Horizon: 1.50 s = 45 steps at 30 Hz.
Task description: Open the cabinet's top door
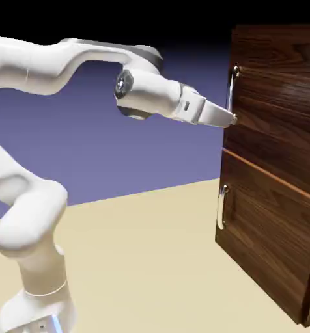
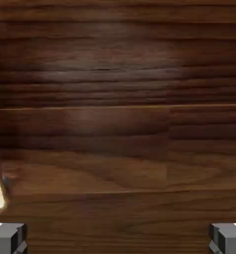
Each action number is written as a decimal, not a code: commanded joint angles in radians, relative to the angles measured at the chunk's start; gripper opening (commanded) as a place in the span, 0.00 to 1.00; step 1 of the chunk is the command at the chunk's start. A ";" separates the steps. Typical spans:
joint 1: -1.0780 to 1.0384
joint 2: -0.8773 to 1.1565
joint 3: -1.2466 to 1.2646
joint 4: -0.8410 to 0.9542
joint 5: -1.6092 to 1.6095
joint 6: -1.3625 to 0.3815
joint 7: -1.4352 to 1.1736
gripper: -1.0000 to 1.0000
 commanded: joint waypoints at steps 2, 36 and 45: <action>-0.027 -0.005 0.028 0.018 0.087 -0.002 -0.069 0.50; -0.557 0.022 0.526 0.383 1.214 -0.042 -0.973 0.00; -0.267 0.030 0.284 0.223 1.042 -0.129 -0.911 0.00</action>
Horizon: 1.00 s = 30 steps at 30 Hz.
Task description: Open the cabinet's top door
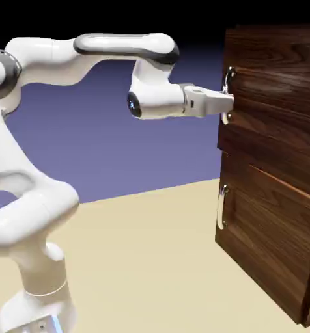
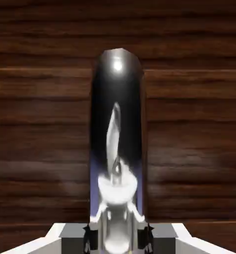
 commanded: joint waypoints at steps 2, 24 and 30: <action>0.073 -0.013 -0.066 -0.047 -0.062 -0.027 0.037 0.00; 0.489 -0.372 -0.802 -0.512 -0.988 -0.569 0.489 0.00; 0.469 -0.397 -1.017 -0.520 -1.241 -0.800 0.536 0.00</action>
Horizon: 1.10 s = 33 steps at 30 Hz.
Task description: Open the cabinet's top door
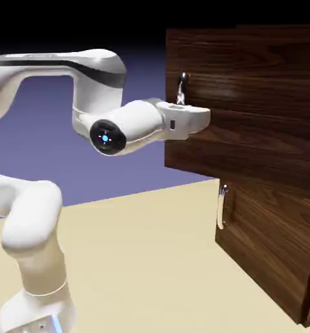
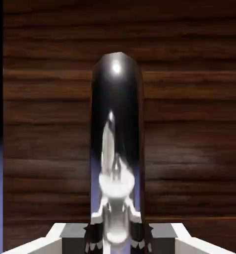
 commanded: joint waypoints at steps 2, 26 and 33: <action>-0.004 0.010 -0.073 0.015 -0.076 -0.079 0.005 0.00; 0.450 0.462 -0.942 0.639 -0.576 -0.970 -0.098 0.00; 0.703 0.488 -1.181 0.804 -0.623 -1.090 -0.098 0.00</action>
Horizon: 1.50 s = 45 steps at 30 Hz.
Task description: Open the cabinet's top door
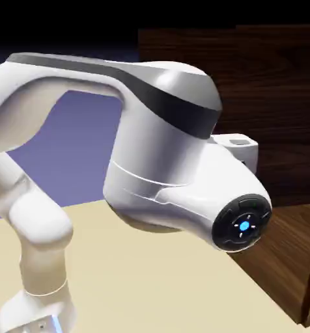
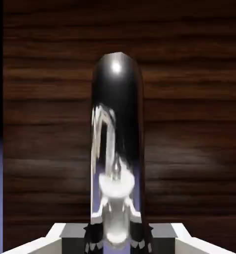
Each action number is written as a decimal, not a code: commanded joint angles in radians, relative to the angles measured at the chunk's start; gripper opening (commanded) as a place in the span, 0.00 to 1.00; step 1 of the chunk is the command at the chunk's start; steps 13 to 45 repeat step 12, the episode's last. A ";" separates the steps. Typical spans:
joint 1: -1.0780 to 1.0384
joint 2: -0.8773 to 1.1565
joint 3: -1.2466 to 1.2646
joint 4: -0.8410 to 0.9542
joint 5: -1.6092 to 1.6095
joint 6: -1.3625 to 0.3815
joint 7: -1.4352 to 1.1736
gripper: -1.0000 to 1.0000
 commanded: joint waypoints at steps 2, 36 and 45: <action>0.073 -0.012 -0.059 0.043 -0.016 -0.021 0.010 0.00; 0.394 -0.147 -0.269 0.274 -0.103 -0.113 0.102 1.00; 0.394 -0.147 -0.269 0.274 -0.103 -0.113 0.102 1.00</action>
